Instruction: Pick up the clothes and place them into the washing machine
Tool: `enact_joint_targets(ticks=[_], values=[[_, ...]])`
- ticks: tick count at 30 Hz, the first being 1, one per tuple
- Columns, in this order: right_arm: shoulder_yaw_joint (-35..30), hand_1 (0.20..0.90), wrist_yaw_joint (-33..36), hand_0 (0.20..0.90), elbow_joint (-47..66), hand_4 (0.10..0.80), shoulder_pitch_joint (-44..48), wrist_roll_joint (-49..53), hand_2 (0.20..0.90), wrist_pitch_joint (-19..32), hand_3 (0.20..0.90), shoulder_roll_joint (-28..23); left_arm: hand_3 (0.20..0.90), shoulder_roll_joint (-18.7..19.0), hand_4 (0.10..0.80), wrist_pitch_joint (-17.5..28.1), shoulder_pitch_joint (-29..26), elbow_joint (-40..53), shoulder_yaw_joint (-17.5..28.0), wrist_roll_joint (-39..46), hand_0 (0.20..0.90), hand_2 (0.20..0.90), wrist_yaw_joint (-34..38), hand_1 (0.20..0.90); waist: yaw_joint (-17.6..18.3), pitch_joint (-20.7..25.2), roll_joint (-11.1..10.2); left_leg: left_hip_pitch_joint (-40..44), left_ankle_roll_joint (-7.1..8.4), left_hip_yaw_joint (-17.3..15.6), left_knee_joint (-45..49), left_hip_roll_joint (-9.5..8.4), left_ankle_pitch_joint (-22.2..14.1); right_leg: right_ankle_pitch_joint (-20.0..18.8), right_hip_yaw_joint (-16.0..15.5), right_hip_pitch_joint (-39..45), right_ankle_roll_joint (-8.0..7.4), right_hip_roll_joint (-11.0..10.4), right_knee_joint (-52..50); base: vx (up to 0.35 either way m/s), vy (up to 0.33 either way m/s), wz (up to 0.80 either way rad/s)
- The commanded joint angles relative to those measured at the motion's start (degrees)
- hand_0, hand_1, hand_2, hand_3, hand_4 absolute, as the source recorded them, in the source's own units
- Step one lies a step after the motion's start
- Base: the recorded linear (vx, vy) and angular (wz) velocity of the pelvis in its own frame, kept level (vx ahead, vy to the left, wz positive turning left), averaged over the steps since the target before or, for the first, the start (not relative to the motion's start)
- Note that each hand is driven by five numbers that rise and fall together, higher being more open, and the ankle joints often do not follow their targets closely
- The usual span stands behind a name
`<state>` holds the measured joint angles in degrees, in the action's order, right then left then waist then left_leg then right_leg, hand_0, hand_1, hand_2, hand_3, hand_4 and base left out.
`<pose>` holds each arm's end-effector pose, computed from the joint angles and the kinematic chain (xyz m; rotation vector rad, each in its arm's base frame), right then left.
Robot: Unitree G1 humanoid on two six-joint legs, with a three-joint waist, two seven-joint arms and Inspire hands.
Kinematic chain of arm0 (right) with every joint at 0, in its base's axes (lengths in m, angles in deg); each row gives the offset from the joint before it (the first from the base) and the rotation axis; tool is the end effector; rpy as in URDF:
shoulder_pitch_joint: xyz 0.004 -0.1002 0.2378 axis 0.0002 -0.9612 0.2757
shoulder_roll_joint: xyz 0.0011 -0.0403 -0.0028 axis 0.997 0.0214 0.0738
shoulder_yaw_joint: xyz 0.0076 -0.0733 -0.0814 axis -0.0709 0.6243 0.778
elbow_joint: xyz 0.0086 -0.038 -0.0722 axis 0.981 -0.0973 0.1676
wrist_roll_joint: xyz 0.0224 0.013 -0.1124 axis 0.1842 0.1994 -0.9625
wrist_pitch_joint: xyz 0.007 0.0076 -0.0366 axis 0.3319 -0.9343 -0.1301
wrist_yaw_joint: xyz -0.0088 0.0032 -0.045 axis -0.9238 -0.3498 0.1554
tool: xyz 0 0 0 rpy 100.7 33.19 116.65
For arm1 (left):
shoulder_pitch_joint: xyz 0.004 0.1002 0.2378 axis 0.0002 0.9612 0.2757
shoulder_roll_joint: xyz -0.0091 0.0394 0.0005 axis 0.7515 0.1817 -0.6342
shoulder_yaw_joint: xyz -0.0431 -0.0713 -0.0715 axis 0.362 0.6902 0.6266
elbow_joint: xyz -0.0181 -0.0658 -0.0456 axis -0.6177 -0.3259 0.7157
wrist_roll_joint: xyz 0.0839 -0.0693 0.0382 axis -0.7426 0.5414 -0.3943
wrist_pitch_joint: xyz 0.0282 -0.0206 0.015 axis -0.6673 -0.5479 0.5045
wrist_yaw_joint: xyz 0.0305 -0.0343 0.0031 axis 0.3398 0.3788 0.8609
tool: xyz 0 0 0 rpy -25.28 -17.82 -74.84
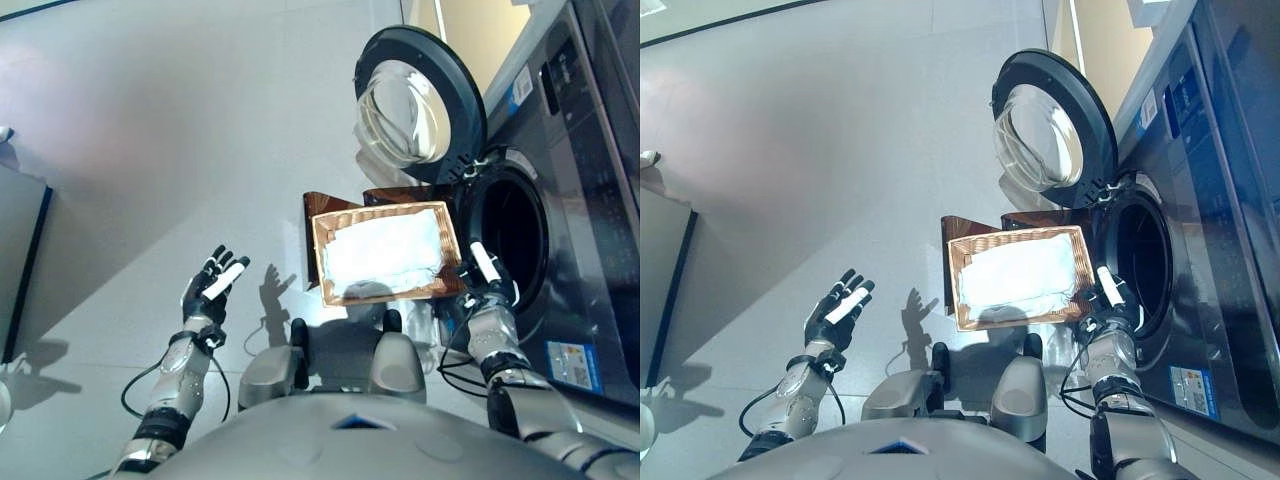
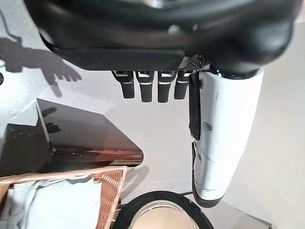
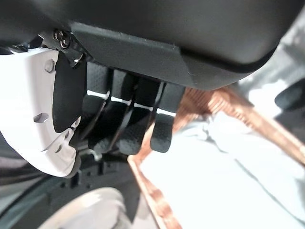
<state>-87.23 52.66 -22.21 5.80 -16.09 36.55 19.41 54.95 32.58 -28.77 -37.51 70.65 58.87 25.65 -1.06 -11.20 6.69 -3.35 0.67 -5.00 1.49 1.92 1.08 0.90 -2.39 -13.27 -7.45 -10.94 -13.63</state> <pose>0.1741 -0.2804 -0.0776 0.4820 0.4874 -0.7248 0.1198 0.2114 -0.0811 -0.4210 0.5247 0.2039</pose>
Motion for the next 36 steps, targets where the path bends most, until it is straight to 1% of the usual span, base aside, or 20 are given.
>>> enact_joint_targets(ticks=[1,5,6,8,11,13,14,17,20,26,33,36], values=[[1.2,0.900,1.3,0.900,-1.8,0.800,4.2,-3.9,0.900,1.1,0.900,-2.3,0.900,3.5,0.800,3.8,-0.9,4.7,2.1,-0.9,0.900,0.900,-0.8,0.900,-1.4,-0.3,-0.6,-3.5,1.15,0.4,2.1,-0.96,-0.4,-0.1,-1.6,-0.1,0.74,0.2,0.7,-0.033,0.022,0.01],[2.8,0.900,3.7,0.900,-7.7,0.800,8.6,-8.0,0.900,-0.4,0.900,-3.2,0.900,4.6,0.800,3.8,-1.0,5.6,1.5,-0.8,0.900,0.900,-0.7,0.900,-2.6,-0.9,0.4,-5.5,0.89,0.8,3.1,-1.62,-0.3,-0.2,-1.4,-2.0,0.64,-0.4,-0.2,-0.061,0.038,0.00],[3.2,0.900,5.5,0.900,-11.0,0.800,11.5,-10.2,0.900,-1.2,0.900,-4.1,0.900,5.3,0.800,3.8,-0.9,6.8,0.7,-0.8,0.900,0.900,-0.7,0.900,-3.5,-1.1,1.2,-6.5,0.82,0.9,3.6,-2.00,-0.2,-0.3,-1.4,-2.5,0.61,-0.7,-0.5,-0.079,0.063,0.05],[3.5,0.900,6.7,0.900,-13.7,0.800,14.3,-11.7,0.900,-2.1,0.900,-5.0,0.900,5.9,0.800,3.7,-0.9,7.7,-0.1,-0.7,0.900,0.900,-0.8,0.900,-4.3,-1.4,2.1,-7.6,0.75,1.0,4.0,-2.47,-0.1,-0.6,-1.7,-3.1,0.55,-1.2,-0.4,-0.067,0.060,0.07],[3.9,0.900,8.1,0.900,-15.0,0.800,17.4,-12.6,0.900,-2.7,0.900,-6.2,0.900,6.3,0.800,3.6,-1.0,8.7,-0.6,-0.4,0.900,0.900,-0.7,0.900,-5.0,-2.0,3.3,-8.5,0.74,1.3,4.1,-2.89,0.2,-0.8,-2.0,-3.8,0.50,-1.6,-0.5,-0.035,0.041,0.16],[4.0,0.900,8.4,0.900,-15.4,0.800,18.0,-13.3,0.900,-2.9,0.900,-6.7,0.900,6.3,0.800,3.6,-1.2,8.7,-0.7,-0.3,0.900,0.900,-0.6,0.900,-5.2,-2.1,3.5,-8.7,0.74,1.4,4.1,-2.98,0.4,-0.8,-2.1,-3.9,0.48,-1.8,-0.6,-0.010,0.030,0.10],[4.9,0.900,9.7,0.900,-15.8,0.800,19.2,-15.7,0.900,-3.3,0.900,-7.5,0.900,6.6,0.800,3.8,-1.4,9.0,-1.2,-0.5,0.900,0.900,-0.3,0.900,-5.5,-2.2,3.9,-9.0,0.82,1.6,3.9,-3.14,0.7,-0.9,-2.2,-3.9,0.50,-1.9,-0.5,-0.006,0.033,0.08],[6.3,0.900,11.0,0.900,-15.7,0.800,20.1,-18.2,0.900,-3.6,0.900,-8.1,0.900,6.8,0.800,3.8,-1.4,9.2,-1.1,-0.6,0.900,0.900,0.1,0.900,-5.6,-2.1,3.9,-9.2,0.80,1.8,3.7,-3.14,0.8,-0.9,-2.3,-4.1,0.55,-1.9,-0.4,0.016,0.017,0.13],[6.4,0.900,10.8,0.900,-15.0,0.800,20.2,-18.1,0.900,-3.4,0.900,-8.4,0.900,6.8,0.800,3.9,-1.3,9.5,-0.7,-0.3,0.900,0.900,0.3,0.900,-5.6,-2.0,3.8,-9.6,0.76,1.9,3.8,-3.09,0.8,-0.9,-2.3,-4.4,0.52,-1.9,-0.5,0.010,0.001,0.06],[6.8,0.900,11.9,0.900,-15.0,0.800,21.7,-19.9,0.900,-3.5,0.900,-10.7,0.900,6.9,0.800,4.3,-1.4,10.1,-0.9,-0.1,0.900,0.900,0.7,0.900,-5.7,-2.7,4.3,-10.6,0.83,1.8,3.7,-3.06,0.9,-1.1,-2.1,-5.5,0.55,-1.9,-0.6,-0.002,0.000,-0.02],[6.7,0.900,11.8,0.900,-12.4,0.800,19.5,-19.1,0.900,-2.5,0.900,-9.4,0.900,6.0,0.800,4.2,-1.8,8.3,-0.2,-0.3,0.900,0.900,1.3,0.900,-4.9,-2.4,3.6,-10.6,0.76,1.1,4.1,-2.69,0.3,-0.9,-1.0,-6.2,0.76,-1.2,-1.1,0.021,-0.007,-0.01],[6.4,0.900,11.8,0.900,-12.8,0.800,18.9,-19.4,0.900,-2.7,0.900,-9.7,0.900,6.0,0.800,4.2,-1.7,8.3,-0.1,-0.5,0.900,0.900,1.2,0.900,-4.7,-2.4,3.4,-10.7,0.75,1.1,4.4,-2.65,-0.1,-0.8,-0.7,-6.6,0.73,-1.1,-1.4,0.013,-0.016,-0.05]])
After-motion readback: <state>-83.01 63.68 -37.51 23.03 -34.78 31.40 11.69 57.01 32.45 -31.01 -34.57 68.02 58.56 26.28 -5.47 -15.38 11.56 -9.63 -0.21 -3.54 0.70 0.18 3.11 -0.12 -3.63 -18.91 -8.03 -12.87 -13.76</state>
